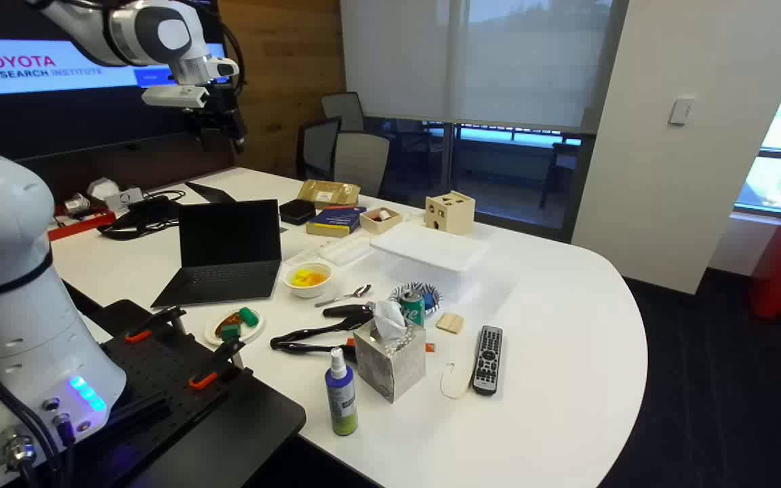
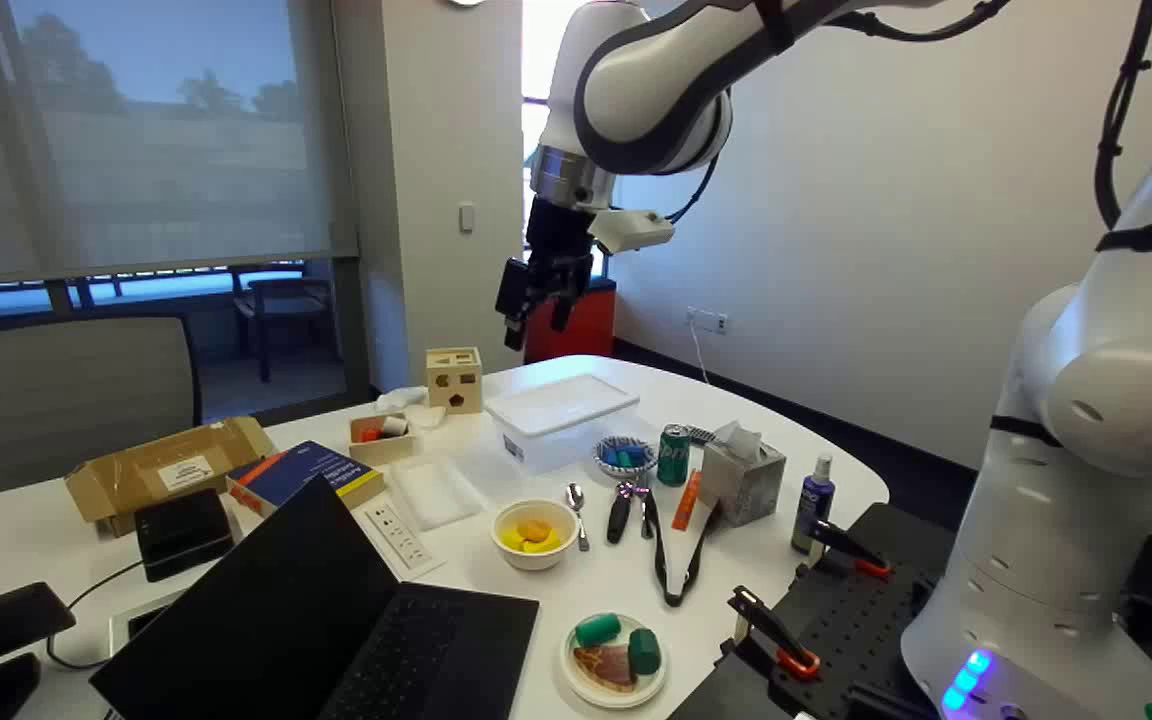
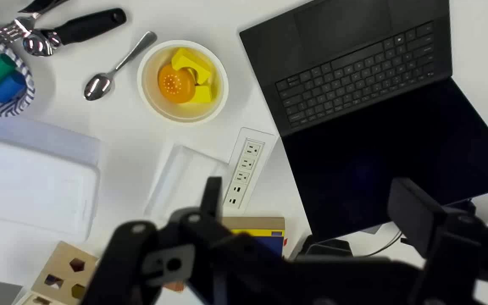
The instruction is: Move the blue and white bowl forward
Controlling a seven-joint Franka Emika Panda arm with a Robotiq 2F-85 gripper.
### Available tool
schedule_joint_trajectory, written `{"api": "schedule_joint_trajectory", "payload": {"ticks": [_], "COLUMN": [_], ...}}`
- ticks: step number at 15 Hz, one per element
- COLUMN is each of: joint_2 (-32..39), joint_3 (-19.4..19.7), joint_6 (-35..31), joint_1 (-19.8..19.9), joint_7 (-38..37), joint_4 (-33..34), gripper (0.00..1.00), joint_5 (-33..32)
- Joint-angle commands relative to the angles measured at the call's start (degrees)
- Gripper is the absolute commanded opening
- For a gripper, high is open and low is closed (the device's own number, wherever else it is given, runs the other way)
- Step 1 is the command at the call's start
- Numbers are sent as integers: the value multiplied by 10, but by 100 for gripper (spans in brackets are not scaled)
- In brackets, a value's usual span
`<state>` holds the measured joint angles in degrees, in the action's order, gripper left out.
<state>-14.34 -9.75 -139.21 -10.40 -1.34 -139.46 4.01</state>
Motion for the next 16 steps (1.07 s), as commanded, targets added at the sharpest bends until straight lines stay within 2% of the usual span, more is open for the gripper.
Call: {"api": "schedule_joint_trajectory", "payload": {"ticks": [1, 4, 9, 13, 16], "joint_2": [0, 0, 123, 251, 362], "joint_3": [0, 0, 21, 69, 132], "joint_6": [1, 1, -96, -200, -273], "joint_1": [0, 0, 43, 80, 82], "joint_7": [0, 0, -11, -19, -43], "joint_4": [1, 1, 18, 48, 102], "gripper": [100, 100, 100, 100, 100], "joint_5": [0, 0, -56, -121, -165]}}
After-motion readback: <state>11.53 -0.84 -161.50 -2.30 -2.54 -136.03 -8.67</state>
